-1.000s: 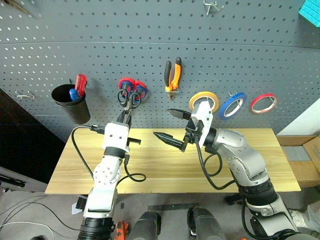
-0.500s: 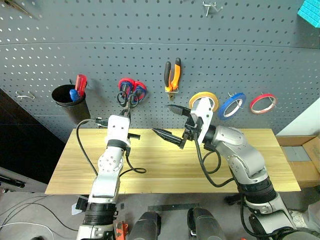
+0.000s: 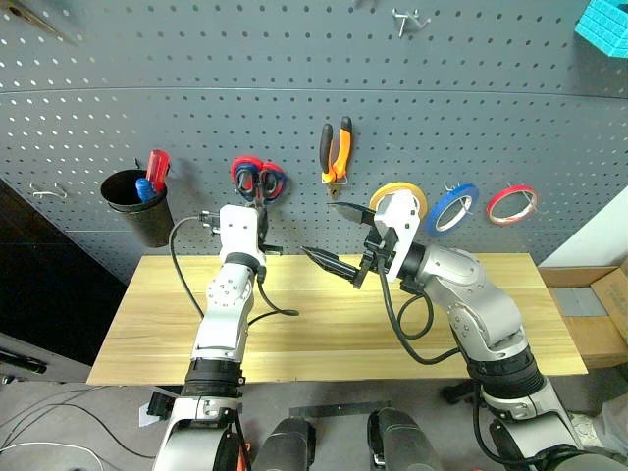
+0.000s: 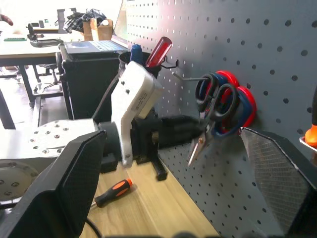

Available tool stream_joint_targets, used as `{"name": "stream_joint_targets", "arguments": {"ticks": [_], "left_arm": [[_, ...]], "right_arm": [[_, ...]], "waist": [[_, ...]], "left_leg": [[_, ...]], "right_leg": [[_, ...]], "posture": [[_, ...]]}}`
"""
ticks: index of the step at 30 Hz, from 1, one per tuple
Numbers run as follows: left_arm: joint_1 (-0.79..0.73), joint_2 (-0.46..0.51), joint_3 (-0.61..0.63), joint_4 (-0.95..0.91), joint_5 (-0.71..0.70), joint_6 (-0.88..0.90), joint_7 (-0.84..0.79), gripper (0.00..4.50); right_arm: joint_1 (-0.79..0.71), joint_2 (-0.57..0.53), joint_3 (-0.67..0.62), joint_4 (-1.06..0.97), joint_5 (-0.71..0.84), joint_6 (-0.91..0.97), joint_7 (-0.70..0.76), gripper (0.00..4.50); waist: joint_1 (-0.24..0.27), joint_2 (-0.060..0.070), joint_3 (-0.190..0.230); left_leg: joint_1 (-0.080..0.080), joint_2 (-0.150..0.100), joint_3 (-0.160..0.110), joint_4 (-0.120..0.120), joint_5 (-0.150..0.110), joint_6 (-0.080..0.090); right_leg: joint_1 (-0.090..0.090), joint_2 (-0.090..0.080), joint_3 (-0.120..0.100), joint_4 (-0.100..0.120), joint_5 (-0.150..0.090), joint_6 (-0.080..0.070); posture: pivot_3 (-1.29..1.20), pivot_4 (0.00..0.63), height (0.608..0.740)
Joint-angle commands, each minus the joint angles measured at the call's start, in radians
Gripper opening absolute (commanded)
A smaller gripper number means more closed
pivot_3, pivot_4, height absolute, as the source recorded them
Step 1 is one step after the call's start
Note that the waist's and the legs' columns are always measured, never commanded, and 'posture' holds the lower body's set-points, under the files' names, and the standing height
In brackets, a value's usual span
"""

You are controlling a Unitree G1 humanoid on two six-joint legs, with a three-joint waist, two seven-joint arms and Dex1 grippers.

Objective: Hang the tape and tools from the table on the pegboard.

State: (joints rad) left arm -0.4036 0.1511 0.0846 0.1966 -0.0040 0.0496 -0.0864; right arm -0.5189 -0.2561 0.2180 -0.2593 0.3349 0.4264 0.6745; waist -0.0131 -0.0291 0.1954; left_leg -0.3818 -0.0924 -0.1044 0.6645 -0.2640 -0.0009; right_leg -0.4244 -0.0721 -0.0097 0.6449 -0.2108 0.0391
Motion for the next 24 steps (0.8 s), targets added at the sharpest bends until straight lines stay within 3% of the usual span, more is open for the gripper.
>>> {"name": "stream_joint_targets", "arguments": {"ticks": [1,6,14,24], "left_arm": [[0.029,0.005,0.021,-0.073,-0.021,0.035,0.004,2.09],[0.13,0.052,0.064,-0.152,-0.036,0.19,0.005,3.75],[0.178,0.152,0.169,-0.149,-0.12,0.535,-0.031,3.75],[0.179,0.201,0.234,-0.096,-0.164,0.775,-0.018,3.75]], "right_arm": [[-0.004,-0.006,-0.022,-0.047,0.012,-0.01,-0.001,4.5],[0.031,-0.038,-0.02,-0.072,0.023,0.025,0.012,4.5],[0.162,-0.109,0.074,-0.175,-0.015,0.141,-0.003,4.5],[0.164,-0.104,0.106,-0.212,-0.021,0.2,-0.034,4.5]], "waist": [[-0.004,0.0,0.0],[-0.014,0.0,0.0],[-0.016,0.002,0.029],[-0.015,0.001,0.055]], "left_leg": [[0.0,0.0,0.0,0.0,0.0,0.0],[0.0,0.0,0.0,0.0,-0.002,0.004],[0.0,0.0,-0.001,0.0,-0.002,0.005],[-0.001,0.001,-0.003,-0.002,-0.003,0.004]], "right_leg": [[0.0,0.0,0.0,0.0,0.0,0.0],[0.0,0.0,0.0,0.0,0.0,0.0],[0.001,0.0,0.0,-0.001,-0.003,0.005],[-0.001,-0.001,0.0,-0.002,-0.001,0.0]], "posture": [[-0.05,0.148,0.74],[-0.04,0.187,0.74],[-0.04,0.285,0.74],[-0.04,0.288,0.74]]}}
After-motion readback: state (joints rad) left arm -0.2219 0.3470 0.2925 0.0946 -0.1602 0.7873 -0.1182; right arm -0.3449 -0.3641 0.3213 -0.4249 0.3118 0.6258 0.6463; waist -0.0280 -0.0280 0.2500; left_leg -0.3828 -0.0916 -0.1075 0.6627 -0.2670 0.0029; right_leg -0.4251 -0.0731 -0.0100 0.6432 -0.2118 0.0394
